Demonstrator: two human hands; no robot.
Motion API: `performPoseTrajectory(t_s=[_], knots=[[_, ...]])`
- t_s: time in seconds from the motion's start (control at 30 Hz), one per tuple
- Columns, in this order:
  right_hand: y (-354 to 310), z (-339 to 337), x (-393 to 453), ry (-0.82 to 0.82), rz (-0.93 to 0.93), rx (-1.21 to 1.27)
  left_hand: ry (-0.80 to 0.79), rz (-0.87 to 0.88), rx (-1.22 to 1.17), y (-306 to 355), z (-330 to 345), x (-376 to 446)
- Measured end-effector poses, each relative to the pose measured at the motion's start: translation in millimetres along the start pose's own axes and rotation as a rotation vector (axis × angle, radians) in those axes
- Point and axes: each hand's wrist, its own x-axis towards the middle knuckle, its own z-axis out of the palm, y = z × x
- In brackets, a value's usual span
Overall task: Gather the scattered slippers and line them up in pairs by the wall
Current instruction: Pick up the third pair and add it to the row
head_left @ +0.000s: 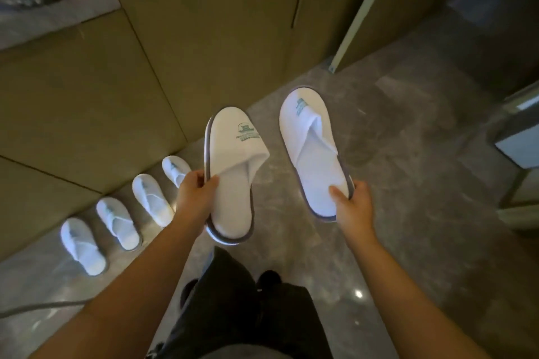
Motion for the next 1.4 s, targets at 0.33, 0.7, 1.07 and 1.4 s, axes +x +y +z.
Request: performPoseTrajectory(t_s=[0.33, 0.7, 1.07, 1.4], knots=[[-21, 107, 180, -0.302, -0.143, -0.204, 0.215, -0.172, -0.074, 1, 42, 141], [71, 255, 332, -0.405, -0.103, -0.257, 0.348, -0.311, -0.110, -84, 119, 304], [293, 384, 462, -0.437, -0.008, -0.296, 0.384, -0.294, 0.002, -276, 230, 464], [400, 477, 550, -0.304, -0.049, -0.166, 0.428, -0.158, -0.046, -370, 282, 579]])
